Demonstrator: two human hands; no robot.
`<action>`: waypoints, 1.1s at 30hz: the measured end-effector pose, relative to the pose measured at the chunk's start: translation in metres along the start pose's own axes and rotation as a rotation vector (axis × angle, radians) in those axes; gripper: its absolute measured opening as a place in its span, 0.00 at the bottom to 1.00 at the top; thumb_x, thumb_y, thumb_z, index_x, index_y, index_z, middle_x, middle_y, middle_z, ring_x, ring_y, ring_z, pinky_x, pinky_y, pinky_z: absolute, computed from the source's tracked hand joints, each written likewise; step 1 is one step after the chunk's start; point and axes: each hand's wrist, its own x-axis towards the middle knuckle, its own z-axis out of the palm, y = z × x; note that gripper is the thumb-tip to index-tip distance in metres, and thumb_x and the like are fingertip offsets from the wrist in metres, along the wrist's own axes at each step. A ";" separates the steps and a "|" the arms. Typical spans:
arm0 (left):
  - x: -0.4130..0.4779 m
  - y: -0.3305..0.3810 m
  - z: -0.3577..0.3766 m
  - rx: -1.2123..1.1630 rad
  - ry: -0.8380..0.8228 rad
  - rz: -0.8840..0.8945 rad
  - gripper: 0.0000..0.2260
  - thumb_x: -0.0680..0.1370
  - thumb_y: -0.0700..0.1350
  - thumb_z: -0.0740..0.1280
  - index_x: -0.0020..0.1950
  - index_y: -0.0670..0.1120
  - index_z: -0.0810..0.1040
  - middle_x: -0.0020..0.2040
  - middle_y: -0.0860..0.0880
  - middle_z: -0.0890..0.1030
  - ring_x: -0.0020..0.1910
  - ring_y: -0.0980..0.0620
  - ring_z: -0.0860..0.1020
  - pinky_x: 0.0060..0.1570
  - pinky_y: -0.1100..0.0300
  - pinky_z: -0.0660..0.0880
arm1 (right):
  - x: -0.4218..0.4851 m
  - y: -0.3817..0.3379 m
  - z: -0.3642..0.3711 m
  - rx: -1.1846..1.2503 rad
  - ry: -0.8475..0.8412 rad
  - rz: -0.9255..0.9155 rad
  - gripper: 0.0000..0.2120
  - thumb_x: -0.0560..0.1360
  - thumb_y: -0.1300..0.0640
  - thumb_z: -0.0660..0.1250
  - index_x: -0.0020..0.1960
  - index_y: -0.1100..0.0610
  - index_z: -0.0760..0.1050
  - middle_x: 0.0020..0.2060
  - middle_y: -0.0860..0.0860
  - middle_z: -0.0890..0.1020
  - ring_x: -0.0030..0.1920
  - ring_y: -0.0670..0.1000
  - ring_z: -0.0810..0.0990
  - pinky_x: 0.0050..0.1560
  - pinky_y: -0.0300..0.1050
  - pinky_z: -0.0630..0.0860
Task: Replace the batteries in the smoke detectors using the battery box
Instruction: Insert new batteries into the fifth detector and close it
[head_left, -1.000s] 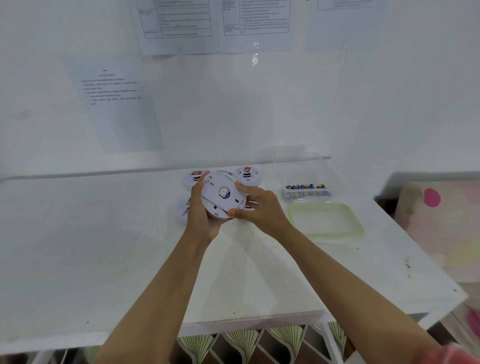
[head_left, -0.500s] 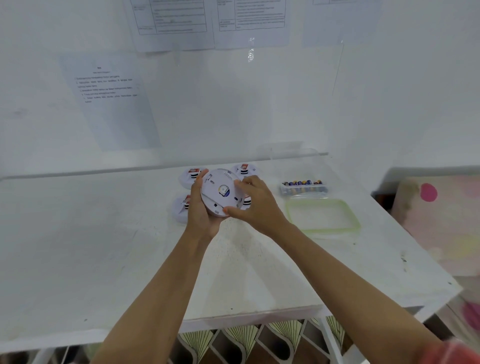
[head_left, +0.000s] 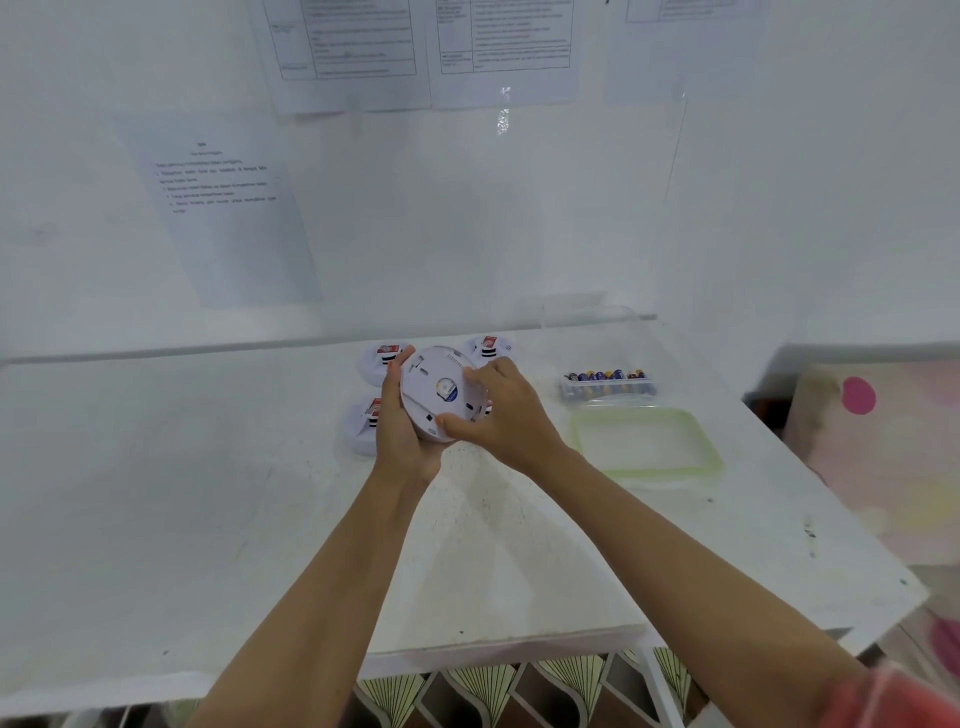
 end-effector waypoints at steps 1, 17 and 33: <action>0.000 0.000 0.000 0.003 0.002 0.008 0.15 0.81 0.55 0.53 0.63 0.53 0.71 0.52 0.48 0.79 0.50 0.47 0.77 0.36 0.52 0.80 | 0.000 0.000 0.002 0.006 0.009 0.003 0.26 0.68 0.52 0.74 0.59 0.65 0.72 0.52 0.59 0.73 0.51 0.56 0.72 0.48 0.43 0.70; 0.009 0.008 0.002 0.063 0.005 -0.037 0.20 0.80 0.57 0.53 0.66 0.49 0.73 0.55 0.45 0.79 0.52 0.46 0.77 0.43 0.51 0.79 | 0.017 -0.001 -0.009 -0.071 -0.071 -0.088 0.31 0.66 0.47 0.75 0.63 0.60 0.70 0.55 0.55 0.73 0.53 0.51 0.69 0.52 0.41 0.68; 0.008 -0.001 0.007 -0.016 -0.057 -0.097 0.16 0.80 0.58 0.55 0.52 0.52 0.78 0.44 0.47 0.84 0.48 0.48 0.78 0.42 0.53 0.79 | 0.022 0.007 -0.020 -0.202 -0.089 -0.125 0.30 0.65 0.48 0.75 0.60 0.62 0.72 0.53 0.54 0.77 0.50 0.49 0.71 0.49 0.40 0.68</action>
